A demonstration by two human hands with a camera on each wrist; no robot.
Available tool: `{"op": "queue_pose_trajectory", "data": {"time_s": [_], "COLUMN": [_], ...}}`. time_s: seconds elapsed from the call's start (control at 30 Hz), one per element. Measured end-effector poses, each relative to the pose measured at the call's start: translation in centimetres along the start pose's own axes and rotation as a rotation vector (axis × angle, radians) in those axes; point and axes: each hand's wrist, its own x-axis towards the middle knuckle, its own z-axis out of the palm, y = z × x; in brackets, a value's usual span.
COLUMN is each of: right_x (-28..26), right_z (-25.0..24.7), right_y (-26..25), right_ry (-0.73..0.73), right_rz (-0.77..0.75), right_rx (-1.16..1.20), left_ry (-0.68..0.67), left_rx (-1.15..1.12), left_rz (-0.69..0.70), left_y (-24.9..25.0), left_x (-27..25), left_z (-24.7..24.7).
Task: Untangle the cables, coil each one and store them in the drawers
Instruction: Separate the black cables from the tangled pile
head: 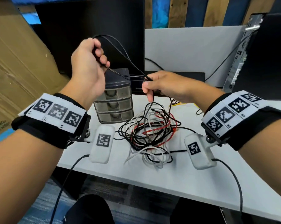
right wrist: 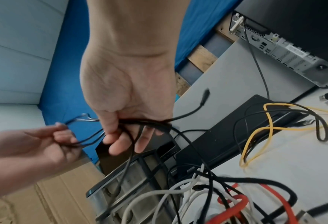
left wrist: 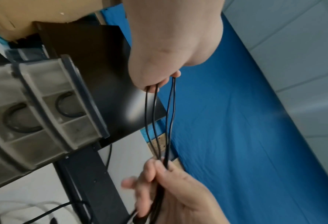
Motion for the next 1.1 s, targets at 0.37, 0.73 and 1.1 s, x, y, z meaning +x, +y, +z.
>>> {"op": "queue_pose_trajectory", "data": {"time_s": [0.37, 0.73, 1.1], "right_x": [2.0, 0.7, 0.3], "right_z": [-6.2, -6.9, -2.3], "right_y": [1.5, 11.6, 13.1], "right_ry": [0.886, 0.151, -0.321], "right_rz": [-0.109, 0.653, 0.745], "right_rx": [-0.095, -0.900, -0.964], "left_ry": [-0.539, -0.929, -0.958], "left_rx": [0.805, 1.483, 1.367], "left_rz": [-0.404, -0.461, -0.463], "left_y": [-8.4, -11.5, -11.6], "left_x": [-5.0, -5.2, -3.4], "left_z": [0.1, -2.3, -3.1]}}
